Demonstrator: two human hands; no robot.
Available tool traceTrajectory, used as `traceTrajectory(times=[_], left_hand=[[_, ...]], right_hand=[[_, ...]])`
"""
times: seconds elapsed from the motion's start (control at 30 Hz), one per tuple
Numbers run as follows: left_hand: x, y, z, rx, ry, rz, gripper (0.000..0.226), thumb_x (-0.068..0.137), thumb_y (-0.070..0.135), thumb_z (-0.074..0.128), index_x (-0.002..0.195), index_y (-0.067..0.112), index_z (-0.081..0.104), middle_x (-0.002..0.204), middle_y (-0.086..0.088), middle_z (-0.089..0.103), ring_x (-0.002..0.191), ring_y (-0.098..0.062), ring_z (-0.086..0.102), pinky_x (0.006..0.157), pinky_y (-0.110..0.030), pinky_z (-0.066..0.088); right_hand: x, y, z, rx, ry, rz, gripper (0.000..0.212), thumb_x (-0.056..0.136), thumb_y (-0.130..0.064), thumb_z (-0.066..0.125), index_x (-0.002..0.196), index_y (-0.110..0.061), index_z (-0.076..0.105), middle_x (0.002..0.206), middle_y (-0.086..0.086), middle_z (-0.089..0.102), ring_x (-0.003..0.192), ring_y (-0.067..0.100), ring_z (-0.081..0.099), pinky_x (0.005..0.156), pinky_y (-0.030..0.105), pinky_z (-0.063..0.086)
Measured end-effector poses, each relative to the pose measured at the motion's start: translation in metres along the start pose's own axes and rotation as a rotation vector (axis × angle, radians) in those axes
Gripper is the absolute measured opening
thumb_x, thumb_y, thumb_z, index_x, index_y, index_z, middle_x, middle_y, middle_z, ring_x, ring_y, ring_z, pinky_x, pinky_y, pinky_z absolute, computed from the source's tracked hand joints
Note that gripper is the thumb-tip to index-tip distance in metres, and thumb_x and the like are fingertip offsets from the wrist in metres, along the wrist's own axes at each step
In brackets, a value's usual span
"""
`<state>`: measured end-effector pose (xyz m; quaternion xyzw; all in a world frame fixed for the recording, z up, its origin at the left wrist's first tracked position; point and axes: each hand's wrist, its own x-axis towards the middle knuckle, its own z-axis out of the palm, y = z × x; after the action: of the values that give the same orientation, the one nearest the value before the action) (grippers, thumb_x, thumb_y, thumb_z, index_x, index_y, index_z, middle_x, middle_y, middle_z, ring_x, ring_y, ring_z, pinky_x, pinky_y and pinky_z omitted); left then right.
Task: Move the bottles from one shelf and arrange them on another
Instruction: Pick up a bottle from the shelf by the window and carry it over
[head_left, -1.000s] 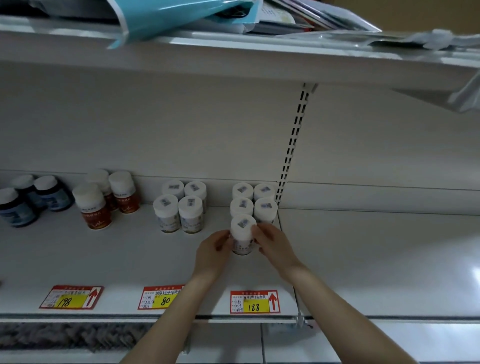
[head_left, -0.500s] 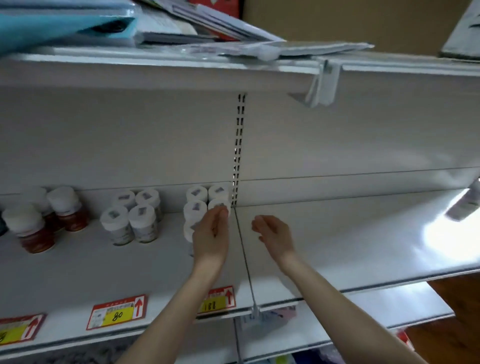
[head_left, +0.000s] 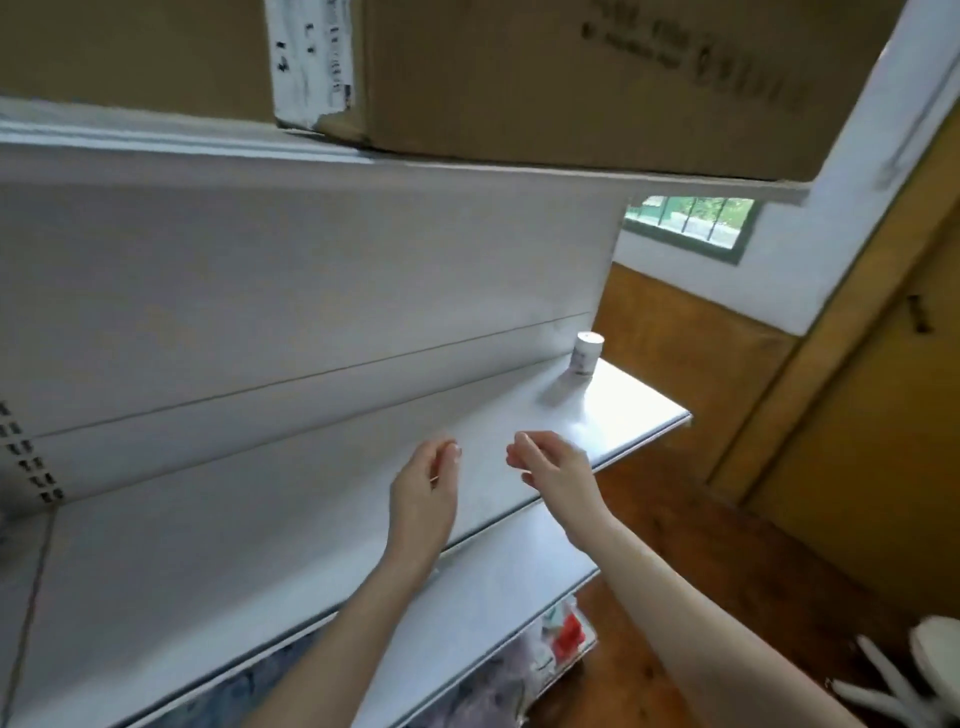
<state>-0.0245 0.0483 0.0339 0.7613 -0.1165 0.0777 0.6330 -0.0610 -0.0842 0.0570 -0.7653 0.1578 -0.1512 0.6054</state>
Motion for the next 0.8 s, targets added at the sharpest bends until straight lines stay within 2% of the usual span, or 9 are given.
traceTrajectory(times=[0.13, 0.37, 0.5, 0.57, 0.63, 0.8], left_hand=[[0.001, 0.017, 0.079, -0.004, -0.125, -0.009, 0.019, 0.092, 0.018, 0.047, 0.101, 0.011, 0.062, 0.095, -0.001, 0.064, 0.093, -0.014, 0.057, 0.078, -0.017, 0.036], [0.038, 0.022, 0.172, 0.039, -0.218, 0.0, 0.025, 0.092, 0.019, 0.047, 0.111, 0.009, 0.06, 0.106, -0.008, 0.066, 0.1, -0.017, 0.059, 0.075, -0.012, 0.039], [0.077, 0.01, 0.215, 0.052, -0.224, -0.014, 0.026, 0.092, 0.02, 0.048, 0.114, 0.009, 0.058, 0.11, -0.007, 0.065, 0.099, -0.014, 0.058, 0.075, -0.013, 0.041], [0.101, 0.002, 0.235, 0.062, -0.219, -0.025, 0.027, 0.092, 0.019, 0.049, 0.116, 0.009, 0.057, 0.113, -0.006, 0.064, 0.099, -0.013, 0.057, 0.079, -0.016, 0.042], [0.127, -0.005, 0.253, 0.075, -0.2, -0.06, 0.029, 0.091, 0.018, 0.049, 0.117, 0.009, 0.057, 0.116, -0.007, 0.064, 0.103, -0.017, 0.057, 0.086, -0.022, 0.041], [0.186, -0.026, 0.295, 0.129, -0.192, -0.122, 0.032, 0.09, 0.015, 0.05, 0.12, 0.005, 0.054, 0.122, -0.012, 0.061, 0.111, -0.024, 0.057, 0.092, -0.025, 0.04]], right_hand=[[0.02, 0.019, -0.078, -0.035, 0.095, 0.007, 0.013, 0.091, -0.026, 0.051, 0.093, -0.019, 0.061, 0.092, 0.005, 0.069, 0.093, 0.02, 0.065, 0.087, 0.036, 0.051], [0.072, 0.059, -0.15, -0.029, 0.184, 0.017, 0.011, 0.092, -0.027, 0.05, 0.085, -0.031, 0.057, 0.086, -0.004, 0.065, 0.092, 0.017, 0.065, 0.088, 0.037, 0.053], [0.124, 0.081, -0.171, -0.059, 0.205, 0.029, 0.01, 0.092, -0.029, 0.05, 0.091, -0.025, 0.059, 0.087, -0.003, 0.065, 0.09, 0.016, 0.064, 0.091, 0.037, 0.051], [0.155, 0.088, -0.179, -0.072, 0.199, 0.037, 0.014, 0.093, -0.031, 0.049, 0.096, -0.022, 0.06, 0.091, -0.001, 0.065, 0.093, 0.017, 0.063, 0.093, 0.038, 0.051], [0.187, 0.092, -0.187, -0.085, 0.18, 0.061, 0.02, 0.093, -0.03, 0.049, 0.103, -0.017, 0.06, 0.095, 0.0, 0.064, 0.095, 0.018, 0.062, 0.095, 0.039, 0.051], [0.25, 0.11, -0.206, -0.107, 0.151, 0.08, 0.027, 0.093, -0.029, 0.049, 0.112, -0.013, 0.059, 0.109, 0.003, 0.064, 0.105, 0.02, 0.06, 0.098, 0.042, 0.049]])
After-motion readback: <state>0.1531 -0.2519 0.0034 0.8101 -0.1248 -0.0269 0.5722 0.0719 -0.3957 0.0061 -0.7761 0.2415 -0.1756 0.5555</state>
